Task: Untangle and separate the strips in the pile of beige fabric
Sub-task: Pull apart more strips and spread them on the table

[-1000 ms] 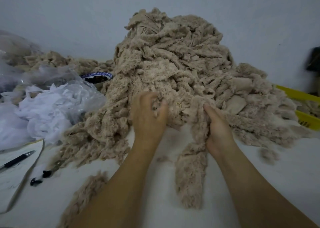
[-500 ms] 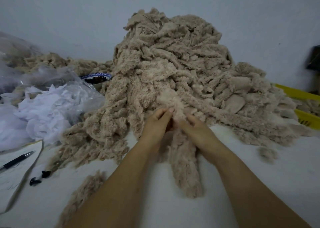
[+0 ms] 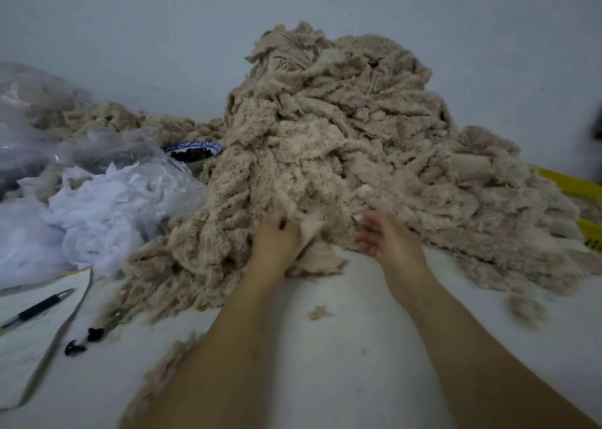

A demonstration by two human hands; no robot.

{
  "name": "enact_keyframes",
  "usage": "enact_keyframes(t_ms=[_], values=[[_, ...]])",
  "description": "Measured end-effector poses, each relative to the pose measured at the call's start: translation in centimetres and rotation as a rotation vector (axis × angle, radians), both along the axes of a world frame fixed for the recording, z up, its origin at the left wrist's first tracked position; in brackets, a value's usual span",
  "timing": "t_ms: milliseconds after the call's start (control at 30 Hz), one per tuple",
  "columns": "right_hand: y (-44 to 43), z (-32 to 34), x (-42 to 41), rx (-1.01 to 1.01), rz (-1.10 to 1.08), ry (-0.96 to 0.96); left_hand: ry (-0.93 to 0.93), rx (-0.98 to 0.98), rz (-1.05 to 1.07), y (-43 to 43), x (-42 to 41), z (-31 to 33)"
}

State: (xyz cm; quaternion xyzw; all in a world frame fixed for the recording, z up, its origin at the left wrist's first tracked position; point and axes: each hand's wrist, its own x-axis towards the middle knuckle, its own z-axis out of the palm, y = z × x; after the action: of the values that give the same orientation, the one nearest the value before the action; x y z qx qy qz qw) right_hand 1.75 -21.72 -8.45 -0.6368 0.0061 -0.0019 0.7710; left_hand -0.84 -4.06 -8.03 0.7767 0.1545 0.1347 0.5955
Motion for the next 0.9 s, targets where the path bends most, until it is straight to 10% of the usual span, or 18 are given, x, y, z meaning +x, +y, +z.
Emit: enact_keyframes(t_ms=[133, 467, 767, 900], values=[[1.9, -0.4, -1.1, -0.308, 0.195, -0.136, -0.096, -0.809, -0.325, -1.1, -0.2, 0.7], [1.5, 0.1, -2.7, -0.592, 0.283, -0.269, -0.250, -1.348, -0.347, 0.2, -0.1, 1.7], [0.2, 1.1, -1.5, -0.163, -0.253, -0.195, -0.398, -1.608, -0.082, 3.5, 0.9, 1.1], [-0.1, 1.0, -1.2, -0.164, -0.110, -0.021, -0.183, -1.182, -0.288, 1.5, 0.4, 1.6]])
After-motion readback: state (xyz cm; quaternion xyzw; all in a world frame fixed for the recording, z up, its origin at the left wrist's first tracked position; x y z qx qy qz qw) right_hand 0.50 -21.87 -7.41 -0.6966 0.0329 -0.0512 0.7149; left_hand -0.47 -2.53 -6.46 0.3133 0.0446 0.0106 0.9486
